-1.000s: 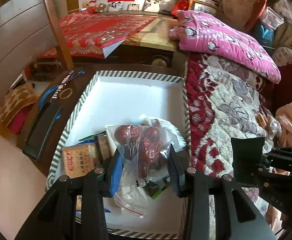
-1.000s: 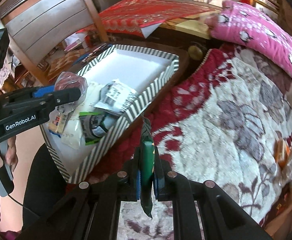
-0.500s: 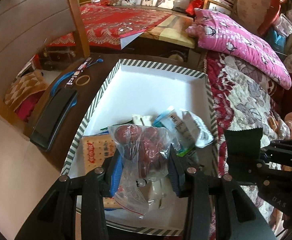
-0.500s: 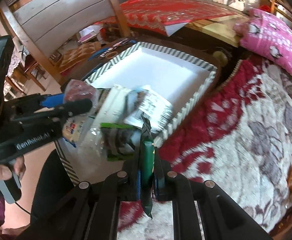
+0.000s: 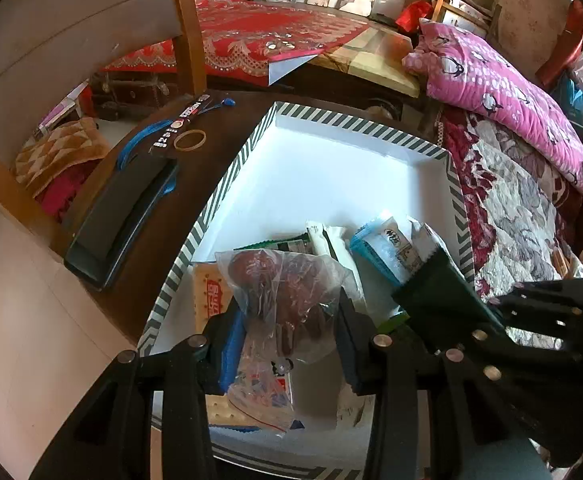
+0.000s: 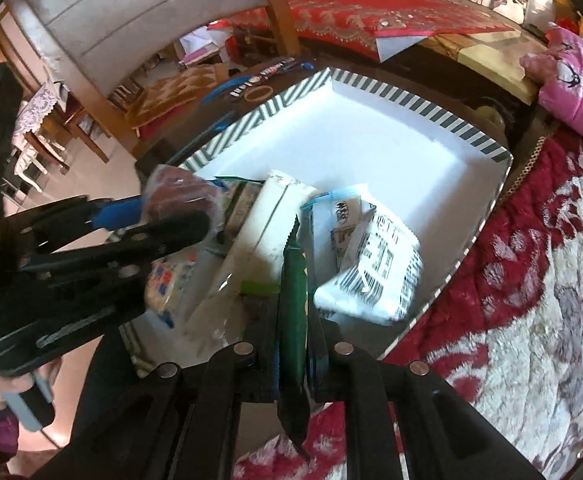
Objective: Organize snacks
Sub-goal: 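Carry the red-date bag with the left tool while the right tool carries the green packet to the tray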
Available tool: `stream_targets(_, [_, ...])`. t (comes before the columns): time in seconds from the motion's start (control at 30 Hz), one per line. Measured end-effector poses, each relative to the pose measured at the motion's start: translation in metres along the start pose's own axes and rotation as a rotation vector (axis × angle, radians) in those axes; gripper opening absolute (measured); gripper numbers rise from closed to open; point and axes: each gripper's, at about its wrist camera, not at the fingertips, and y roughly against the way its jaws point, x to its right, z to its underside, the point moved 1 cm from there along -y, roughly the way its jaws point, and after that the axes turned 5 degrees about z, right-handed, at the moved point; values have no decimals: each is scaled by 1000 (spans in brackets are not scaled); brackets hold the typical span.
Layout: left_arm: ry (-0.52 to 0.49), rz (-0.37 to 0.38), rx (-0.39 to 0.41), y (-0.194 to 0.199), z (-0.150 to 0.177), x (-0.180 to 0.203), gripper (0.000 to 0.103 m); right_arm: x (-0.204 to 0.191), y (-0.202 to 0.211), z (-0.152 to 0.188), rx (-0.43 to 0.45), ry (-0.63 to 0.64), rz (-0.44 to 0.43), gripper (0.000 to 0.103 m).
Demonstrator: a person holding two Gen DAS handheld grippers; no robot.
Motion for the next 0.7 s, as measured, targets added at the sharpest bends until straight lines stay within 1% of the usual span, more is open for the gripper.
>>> stream_targets(0.2, [-5,-3,5,-3,-3,1,40,8,-17,-20,14,-30,8,9])
stream_targets(0.33, [-10,-7,4,-4,-4,3,40,13,-26,-28,17,-72,-8,10])
stream_targets(0.43, [-25,-19,6,-5,-4,6,40,15,-25,-26,32,-101,-34,10])
stream_targets(0.47, [-27,-21,7,-5,-4,7,40,15,-23,-24,37,-103,-37,12])
stream_targets(0.53, [-26,-23,5,-6,-4,8,40,14,-16,-19,37,-94,-28,19])
stream_targets(0.57, [-26,-25,6,-6,-4,8,41,14,-12,-17,41,-90,-25,26])
stream_targets(0.6, [-29,-30,7,-6,-4,9,43,14,-7,-14,50,-89,-29,31])
stream_targets(0.7, [-34,-29,7,-4,-3,13,47,14,7,-8,69,-81,-23,34])
